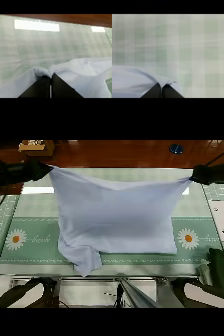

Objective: Fold the shirts.

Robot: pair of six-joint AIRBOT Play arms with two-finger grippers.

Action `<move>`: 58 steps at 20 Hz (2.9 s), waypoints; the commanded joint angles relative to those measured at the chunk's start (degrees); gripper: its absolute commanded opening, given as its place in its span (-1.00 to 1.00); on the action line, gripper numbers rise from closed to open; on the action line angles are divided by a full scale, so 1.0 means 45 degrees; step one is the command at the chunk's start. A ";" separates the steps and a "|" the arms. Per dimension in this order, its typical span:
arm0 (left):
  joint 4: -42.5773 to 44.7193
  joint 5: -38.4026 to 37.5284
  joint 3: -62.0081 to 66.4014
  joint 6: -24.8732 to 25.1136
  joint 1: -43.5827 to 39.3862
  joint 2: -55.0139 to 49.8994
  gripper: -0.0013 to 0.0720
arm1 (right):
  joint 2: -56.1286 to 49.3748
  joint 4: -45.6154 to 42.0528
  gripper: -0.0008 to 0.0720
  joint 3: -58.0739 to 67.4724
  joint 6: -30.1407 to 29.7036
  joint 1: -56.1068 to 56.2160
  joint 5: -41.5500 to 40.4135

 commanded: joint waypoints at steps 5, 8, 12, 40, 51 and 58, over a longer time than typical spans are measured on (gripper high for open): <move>-0.1137 0.4745 0.0389 0.2429 -0.1579 -0.3954 -0.89 | -0.2667 0.1166 -0.91 -0.0039 0.0000 0.0005 -0.4498; -0.1151 0.4993 0.0389 0.2429 -0.1977 -0.4779 -0.90 | -0.3429 0.1622 -0.91 -0.0039 -0.0005 0.0005 -0.4658; -0.1141 0.6120 0.0389 0.2429 -0.2691 -0.5751 -0.90 | -0.4124 0.1302 -0.91 -0.0039 -0.0005 -0.0019 -0.4920; 0.4240 -0.2968 0.0384 0.0515 0.0092 -0.6091 -0.89 | -0.4527 -0.1059 -0.91 -0.0053 0.0141 -0.0024 0.3118; 0.5600 -0.5183 0.1073 -0.1030 0.0563 -0.5843 0.57 | -0.4265 -0.2356 -0.03 -0.0024 -0.1039 -0.0180 0.5935; 0.7266 -0.6795 -0.2375 -0.2157 0.2851 -0.2701 0.48 | -0.0695 -0.2380 0.28 -0.3007 -0.0986 -0.2919 0.4998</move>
